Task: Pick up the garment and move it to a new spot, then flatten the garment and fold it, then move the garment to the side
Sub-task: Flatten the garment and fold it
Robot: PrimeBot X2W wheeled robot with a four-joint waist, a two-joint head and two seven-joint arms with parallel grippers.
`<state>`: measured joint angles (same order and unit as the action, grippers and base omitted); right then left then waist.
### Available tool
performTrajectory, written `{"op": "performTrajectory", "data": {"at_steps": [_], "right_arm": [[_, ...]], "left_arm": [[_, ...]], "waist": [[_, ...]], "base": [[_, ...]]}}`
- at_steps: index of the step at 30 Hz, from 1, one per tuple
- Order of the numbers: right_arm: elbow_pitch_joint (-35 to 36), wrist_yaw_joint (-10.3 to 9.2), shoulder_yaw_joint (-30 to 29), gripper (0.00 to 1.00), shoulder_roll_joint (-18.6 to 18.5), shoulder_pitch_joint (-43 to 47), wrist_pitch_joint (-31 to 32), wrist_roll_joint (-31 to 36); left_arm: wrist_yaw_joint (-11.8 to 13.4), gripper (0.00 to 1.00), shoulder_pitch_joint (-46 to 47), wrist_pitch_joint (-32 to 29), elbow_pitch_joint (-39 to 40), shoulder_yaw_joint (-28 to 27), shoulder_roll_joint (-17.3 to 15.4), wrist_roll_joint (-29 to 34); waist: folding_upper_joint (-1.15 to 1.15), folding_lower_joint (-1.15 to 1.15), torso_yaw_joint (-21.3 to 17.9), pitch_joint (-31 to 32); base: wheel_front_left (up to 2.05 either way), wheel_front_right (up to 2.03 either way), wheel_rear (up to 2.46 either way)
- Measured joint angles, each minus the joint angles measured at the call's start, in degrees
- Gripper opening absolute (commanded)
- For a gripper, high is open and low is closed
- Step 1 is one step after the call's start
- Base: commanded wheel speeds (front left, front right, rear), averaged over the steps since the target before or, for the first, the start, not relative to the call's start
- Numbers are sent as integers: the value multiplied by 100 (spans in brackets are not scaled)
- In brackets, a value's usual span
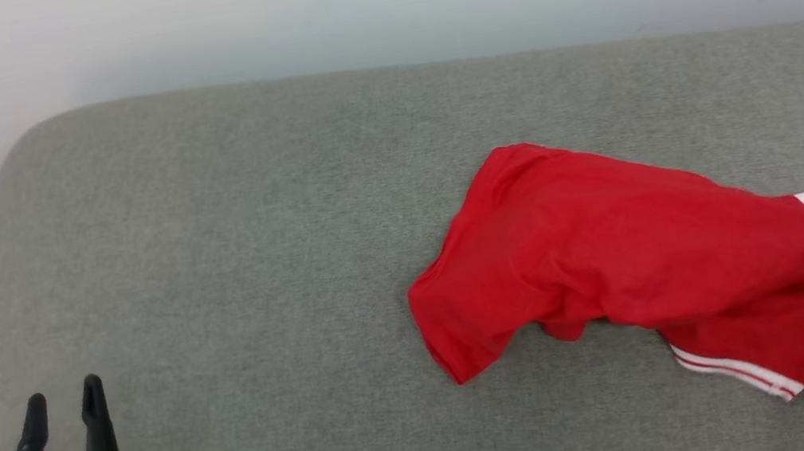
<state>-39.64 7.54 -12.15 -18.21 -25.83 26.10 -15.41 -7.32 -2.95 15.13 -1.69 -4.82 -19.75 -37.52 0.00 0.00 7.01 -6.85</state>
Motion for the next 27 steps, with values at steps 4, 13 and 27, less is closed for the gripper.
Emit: {"op": "performTrajectory", "data": {"at_steps": [4, 13, 27], "right_arm": [[-11, 0, -57, 38, 227, 55, 98, 147], [62, 0, 112, 100, 382, -103, 155, 221], [1590, 0, 584, 100, 646, 338, -1110, 49]], "left_arm": [[-1, 100, 4, 0, -22, 44, -35, -3], [-1, 100, 94, -247, 73, 307, -368, -74], [-1, 100, 1307, -2326, 654, 1243, -1378, -786]], "waist": [[0, 0, -102, 36], [0, 0, -341, 159], [0, 0, -855, 305]], "base": [[0, 0, 0], [0, 0, 0], [0, 0, 0]]}}
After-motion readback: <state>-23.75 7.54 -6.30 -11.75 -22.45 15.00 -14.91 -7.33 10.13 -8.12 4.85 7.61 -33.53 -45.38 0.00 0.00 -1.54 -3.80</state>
